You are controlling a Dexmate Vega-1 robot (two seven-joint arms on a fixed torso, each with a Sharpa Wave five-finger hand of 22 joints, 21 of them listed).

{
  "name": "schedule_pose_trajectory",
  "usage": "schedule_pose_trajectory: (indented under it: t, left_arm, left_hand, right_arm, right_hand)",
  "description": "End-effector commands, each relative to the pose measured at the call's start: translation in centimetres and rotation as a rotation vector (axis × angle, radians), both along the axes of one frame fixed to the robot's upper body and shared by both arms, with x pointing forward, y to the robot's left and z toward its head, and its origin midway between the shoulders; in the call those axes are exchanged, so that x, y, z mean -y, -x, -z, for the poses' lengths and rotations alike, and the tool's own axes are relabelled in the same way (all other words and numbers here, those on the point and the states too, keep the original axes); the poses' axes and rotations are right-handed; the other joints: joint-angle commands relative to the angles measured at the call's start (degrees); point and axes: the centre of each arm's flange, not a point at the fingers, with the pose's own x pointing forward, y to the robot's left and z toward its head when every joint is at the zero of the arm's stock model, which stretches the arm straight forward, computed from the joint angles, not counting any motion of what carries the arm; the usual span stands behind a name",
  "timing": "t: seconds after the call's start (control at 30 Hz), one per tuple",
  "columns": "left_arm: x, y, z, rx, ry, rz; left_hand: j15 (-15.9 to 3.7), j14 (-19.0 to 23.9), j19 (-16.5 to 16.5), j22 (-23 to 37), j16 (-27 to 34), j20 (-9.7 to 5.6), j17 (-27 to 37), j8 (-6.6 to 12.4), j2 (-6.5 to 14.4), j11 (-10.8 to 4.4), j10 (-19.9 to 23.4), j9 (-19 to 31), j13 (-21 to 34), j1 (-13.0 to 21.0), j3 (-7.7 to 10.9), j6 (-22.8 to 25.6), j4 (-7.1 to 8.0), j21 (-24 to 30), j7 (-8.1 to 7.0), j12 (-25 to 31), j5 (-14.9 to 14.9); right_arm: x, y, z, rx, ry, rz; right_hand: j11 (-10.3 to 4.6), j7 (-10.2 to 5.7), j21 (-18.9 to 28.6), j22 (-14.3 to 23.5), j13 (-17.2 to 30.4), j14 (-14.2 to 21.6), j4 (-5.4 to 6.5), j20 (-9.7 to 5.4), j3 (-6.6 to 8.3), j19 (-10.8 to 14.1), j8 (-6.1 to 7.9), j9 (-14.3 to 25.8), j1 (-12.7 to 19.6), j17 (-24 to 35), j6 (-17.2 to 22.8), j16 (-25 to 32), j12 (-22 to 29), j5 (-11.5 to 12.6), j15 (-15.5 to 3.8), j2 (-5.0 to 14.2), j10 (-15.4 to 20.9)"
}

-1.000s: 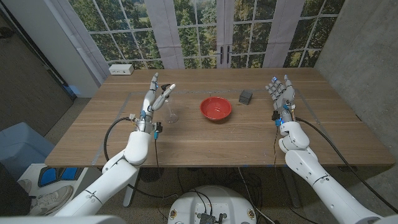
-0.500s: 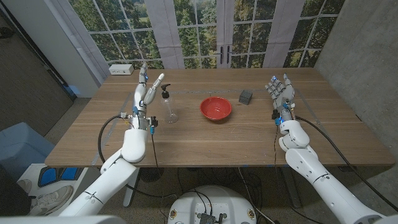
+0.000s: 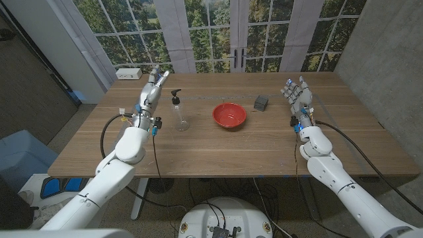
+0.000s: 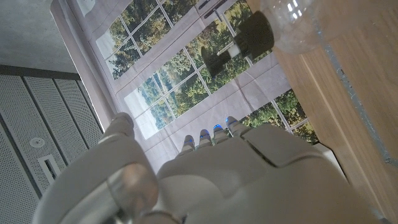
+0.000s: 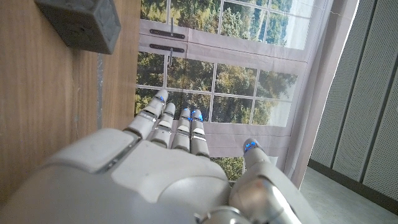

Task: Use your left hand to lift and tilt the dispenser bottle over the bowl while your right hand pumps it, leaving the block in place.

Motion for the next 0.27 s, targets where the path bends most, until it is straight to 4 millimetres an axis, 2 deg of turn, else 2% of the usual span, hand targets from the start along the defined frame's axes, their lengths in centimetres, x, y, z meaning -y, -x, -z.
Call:
schedule_pose_trajectory:
  t: [0.03, 0.07, 0.1, 0.13, 0.17, 0.2, 0.23, 0.27]
  left_arm:
    - [-1.7, -0.7, -0.8, -0.037, 0.011, 0.127]
    - [-1.9, -0.8, -0.6, -0.046, 0.038, 0.122]
    - [-2.0, -1.0, -0.4, -0.054, 0.046, 0.123]
    - [-2.1, -1.4, -0.2, -0.072, 0.066, 0.135]
    - [-2.2, -1.8, -0.1, -0.088, 0.075, 0.14]
    - [-2.2, -2.0, 0.0, -0.116, 0.084, 0.131]
    - [-2.3, -2.4, 0.1, -0.128, 0.095, 0.138]
    - [-2.3, -2.6, 0.1, -0.135, 0.079, 0.127]
  left_hand:
    - [0.13, -3.65, 0.56, -0.02, -0.18, -0.88, 0.15, -0.44, 1.41, 0.46, -6.33, -0.05, 0.15, -1.06, 0.89, -1.1, 0.43, 0.57, 1.37, -0.23, 0.55]
    - [0.44, -3.5, 0.62, -0.02, -0.32, -0.68, 0.22, -0.71, 2.9, 0.86, -6.1, -0.05, 0.13, -1.63, 1.86, -0.86, 1.31, 0.4, 1.85, -0.39, 0.92]
    - [0.49, -2.87, 0.92, 0.0, -0.23, -0.75, 0.29, -0.72, 3.54, 0.98, -5.51, -0.04, 0.12, -2.25, 2.92, -0.03, 2.39, 0.34, 1.99, -0.39, 1.33]
    - [0.5, -2.67, 1.09, 0.0, -0.22, -0.67, 0.32, -0.73, 3.66, 1.08, -5.27, -0.04, 0.11, -2.49, 3.36, 0.29, 2.84, 0.35, 2.16, -0.39, 1.51]
    - [0.42, -2.29, 1.71, 0.03, -0.23, -0.82, 0.35, -0.8, 3.94, 1.15, -4.67, -0.04, 0.1, -3.07, 4.57, 0.91, 4.07, 0.44, 2.32, -0.37, 2.0]
    - [0.69, -1.61, 2.23, 0.05, -0.25, -0.93, 0.38, -1.05, 4.11, 1.38, -3.97, -0.04, 0.09, -3.92, 6.79, 1.5, 6.2, 0.41, 2.56, -0.48, 2.93]
    - [0.6, -1.33, 2.65, 0.05, -0.36, -0.99, 0.37, -1.23, 4.02, 1.37, -3.6, -0.05, 0.08, -4.43, 8.42, 1.85, 7.59, 0.4, 2.59, -0.6, 3.59]
    - [0.67, -1.25, 2.72, 0.05, -0.39, -0.86, 0.36, -1.3, 4.07, 1.48, -3.57, -0.05, 0.08, -4.55, 8.93, 1.87, 7.98, 0.37, 2.71, -0.66, 3.8]
  right_arm:
    - [0.9, 1.6, -0.6, 0.007, 0.049, 0.042]
    - [0.9, 1.7, -0.6, 0.006, 0.05, 0.053]
    - [0.9, 1.7, -0.6, 0.001, 0.044, 0.049]
    - [0.9, 1.7, -0.6, 0.002, 0.045, 0.047]
    - [1.0, 1.8, -0.6, 0.006, 0.052, 0.062]
    - [1.1, 1.8, -0.4, 0.002, 0.043, 0.063]
    - [1.2, 1.7, -0.2, 0.01, 0.029, 0.058]
    - [1.3, 1.6, 0.0, 0.014, 0.025, 0.059]
  right_hand:
    - [0.33, 0.26, 0.31, 0.16, 0.19, 0.31, -0.29, -0.03, -0.29, 0.64, -0.07, 0.12, -0.62, -0.05, 0.22, 0.1, 0.43, -0.03, -0.66, 0.06, 0.55]
    - [0.29, 0.27, 0.33, 0.15, 0.18, 0.42, -0.35, -0.22, -0.34, 0.72, -0.04, 0.12, -0.64, -0.09, 0.3, 0.11, 0.44, -0.03, -0.66, -0.06, 0.59]
    - [0.33, 0.3, 0.31, 0.14, 0.18, 0.59, -0.46, -0.27, -0.43, 0.75, 0.01, 0.12, -0.66, -0.17, 0.42, 0.12, 0.51, -0.03, -0.93, -0.24, 0.78]
    - [0.33, 0.36, 0.33, 0.14, 0.17, 0.59, -0.5, -0.32, -0.44, 0.83, 0.03, 0.12, -0.65, -0.2, 0.5, 0.11, 0.51, -0.03, -0.92, -0.29, 0.8]
    - [0.29, 0.38, 0.32, 0.14, 0.17, 0.6, -0.54, -0.32, -0.47, 0.83, 0.04, 0.12, -0.65, -0.22, 0.53, 0.09, 0.55, -0.03, -0.87, -0.33, 0.91]
    - [0.23, 0.36, 0.32, 0.14, 0.17, 0.58, -0.57, -0.32, -0.48, 0.84, 0.06, 0.12, -0.65, -0.24, 0.59, 0.07, 0.57, -0.02, -0.9, -0.35, 0.98]
    - [0.2, 0.38, 0.33, 0.14, 0.17, 0.58, -0.59, -0.35, -0.49, 0.88, 0.06, 0.12, -0.65, -0.26, 0.58, 0.06, 0.58, -0.02, -0.86, -0.36, 1.0]
    - [0.2, 0.38, 0.32, 0.14, 0.17, 0.55, -0.62, -0.36, -0.5, 0.88, 0.11, 0.12, -0.65, -0.28, 0.72, 0.04, 0.57, -0.02, -0.96, -0.38, 0.98]
